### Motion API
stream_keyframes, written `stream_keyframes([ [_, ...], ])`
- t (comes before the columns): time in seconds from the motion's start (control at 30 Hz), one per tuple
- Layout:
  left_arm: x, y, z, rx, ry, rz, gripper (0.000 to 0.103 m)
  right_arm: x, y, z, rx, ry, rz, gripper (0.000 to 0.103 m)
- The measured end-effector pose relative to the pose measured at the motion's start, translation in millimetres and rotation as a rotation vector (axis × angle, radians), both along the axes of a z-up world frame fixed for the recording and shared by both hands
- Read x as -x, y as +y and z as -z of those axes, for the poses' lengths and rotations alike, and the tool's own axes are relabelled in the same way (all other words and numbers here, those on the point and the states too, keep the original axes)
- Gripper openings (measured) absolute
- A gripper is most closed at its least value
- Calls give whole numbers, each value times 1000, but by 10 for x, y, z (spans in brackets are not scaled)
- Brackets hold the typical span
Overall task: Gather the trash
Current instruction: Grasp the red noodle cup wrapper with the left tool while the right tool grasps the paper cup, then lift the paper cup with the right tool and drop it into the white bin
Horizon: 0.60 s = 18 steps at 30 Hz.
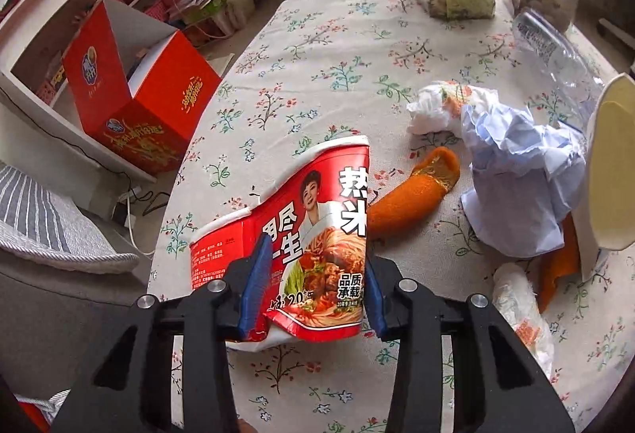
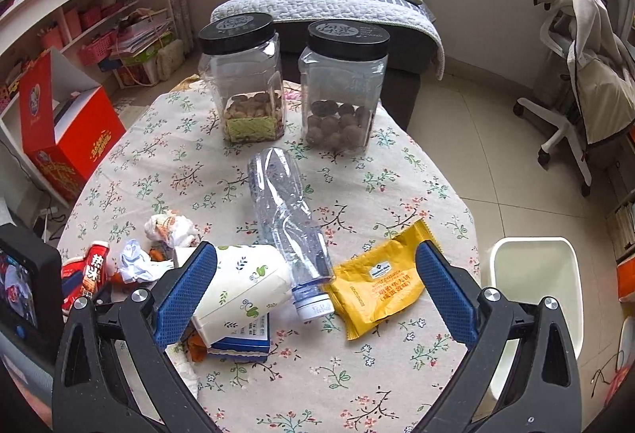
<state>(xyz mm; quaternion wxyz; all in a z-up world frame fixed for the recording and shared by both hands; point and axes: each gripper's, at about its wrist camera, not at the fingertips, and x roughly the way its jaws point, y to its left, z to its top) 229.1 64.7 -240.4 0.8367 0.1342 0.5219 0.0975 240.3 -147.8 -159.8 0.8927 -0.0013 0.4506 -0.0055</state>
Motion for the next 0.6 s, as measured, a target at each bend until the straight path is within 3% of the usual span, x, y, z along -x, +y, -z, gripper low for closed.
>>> stream_keyframes([
  [0.37,259,416,-677,267,-174,-32,33,-10,425,354,94,53,-104,95],
  [0.43,292,463,-758,289,-188,-37,33,-60,433,427,93,75,-115,83],
  [0.5,323,506,-803,298,-194,-39,33,-128,418,521,51,124,-128,53],
  [0.57,346,518,-838,299,-205,-41,33,-163,395,591,53,138,-118,45],
  [0.6,352,522,-846,303,-210,-41,33,-153,396,600,69,125,-117,36],
])
